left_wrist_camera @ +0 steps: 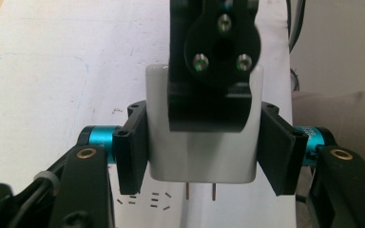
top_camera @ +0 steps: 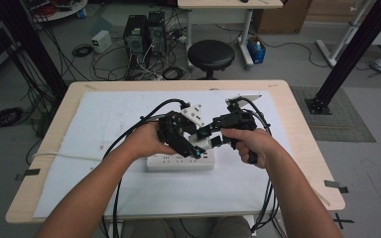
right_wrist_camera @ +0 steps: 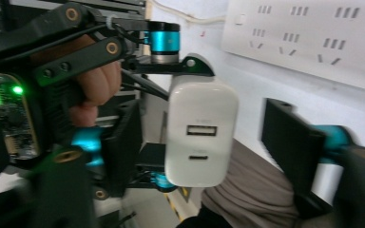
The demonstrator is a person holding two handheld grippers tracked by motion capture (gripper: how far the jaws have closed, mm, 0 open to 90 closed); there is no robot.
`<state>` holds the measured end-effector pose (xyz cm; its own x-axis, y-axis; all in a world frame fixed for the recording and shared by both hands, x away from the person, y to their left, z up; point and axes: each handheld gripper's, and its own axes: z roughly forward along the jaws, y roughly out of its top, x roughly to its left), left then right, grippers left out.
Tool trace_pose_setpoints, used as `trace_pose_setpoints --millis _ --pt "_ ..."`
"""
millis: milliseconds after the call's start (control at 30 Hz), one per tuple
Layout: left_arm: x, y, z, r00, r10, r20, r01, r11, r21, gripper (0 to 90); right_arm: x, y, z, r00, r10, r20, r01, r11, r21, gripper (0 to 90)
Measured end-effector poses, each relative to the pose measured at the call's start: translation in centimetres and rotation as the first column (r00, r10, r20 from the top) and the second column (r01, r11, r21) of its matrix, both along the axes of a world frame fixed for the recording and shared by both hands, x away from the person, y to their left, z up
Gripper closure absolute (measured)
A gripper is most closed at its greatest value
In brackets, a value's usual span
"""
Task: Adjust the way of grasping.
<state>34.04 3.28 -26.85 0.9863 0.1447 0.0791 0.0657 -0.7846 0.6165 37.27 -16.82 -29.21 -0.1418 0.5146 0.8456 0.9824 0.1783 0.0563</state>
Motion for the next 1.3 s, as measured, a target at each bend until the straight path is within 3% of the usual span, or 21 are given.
trace_pose_setpoints --millis 200,300,567,633,767,867,1000,1100,1233,1300 --pt "0.0 -0.2 -0.1 0.9999 0.0 0.013 0.0 1.0 0.0 42.2 -0.2 0.9 -0.2 0.9997 0.022 -0.006 -0.022 0.9997 0.009 45.5" --pt "-0.1 -0.2 -0.1 0.9999 0.001 0.017 -0.001 1.0 0.001 42.2 -0.1 0.8 -0.2 0.9999 0.014 0.001 -0.014 0.9997 -0.02 53.8" --pt "0.1 0.0 -0.1 0.9992 0.015 0.036 -0.015 0.9998 0.01 42.2 -0.1 0.6 0.0 0.9998 0.012 0.014 -0.012 0.9995 -0.03 61.3" --pt "0.1 -0.2 -0.2 0.9994 0.024 0.027 -0.024 0.9996 0.015 42.1 -0.1 0.6 -0.1 0.9998 0.006 0.021 -0.006 0.9992 -0.041 61.7" --pt "0.3 -0.4 -0.2 0.9994 0.035 0.001 -0.035 0.9989 0.031 32.0 -0.1 0.7 0.0 0.9994 0.008 0.034 -0.006 0.998 -0.063 61.8" --pt "0.6 -0.5 -0.3 0.9979 0.059 -0.028 -0.056 0.9945 0.089 26.3 -0.1 0.5 0.2 0.9986 0.005 0.052 -0.001 0.9966 -0.082 61.8" --pt "1.4 -0.2 -0.4 0.9861 0.14 -0.09 -0.119 0.9719 0.203 21.0 -0.1 0.2 0.7 0.9962 0.006 0.087 0.007 0.9875 -0.157 61.7" --pt "1.7 0.3 -0.4 0.9746 0.188 -0.121 -0.152 0.9526 0.264 21.0 -0.1 0.0 1.2 0.9923 0.021 0.122 0.006 0.9753 -0.221 61.8" --pt "2.0 1.2 0.0 0.9601 0.244 -0.136 -0.186 0.9216 0.341 21.0 -0.1 -0.2 2.0 0.9853 0.048 0.164 0.009 0.9438 -0.33 61.8" --pt "2.1 1.8 0.4 0.9484 0.279 -0.15 -0.208 0.9056 0.37 21.0 -0.1 -0.2 2.5 0.9813 0.055 0.184 0.022 0.9204 -0.39 61.8"
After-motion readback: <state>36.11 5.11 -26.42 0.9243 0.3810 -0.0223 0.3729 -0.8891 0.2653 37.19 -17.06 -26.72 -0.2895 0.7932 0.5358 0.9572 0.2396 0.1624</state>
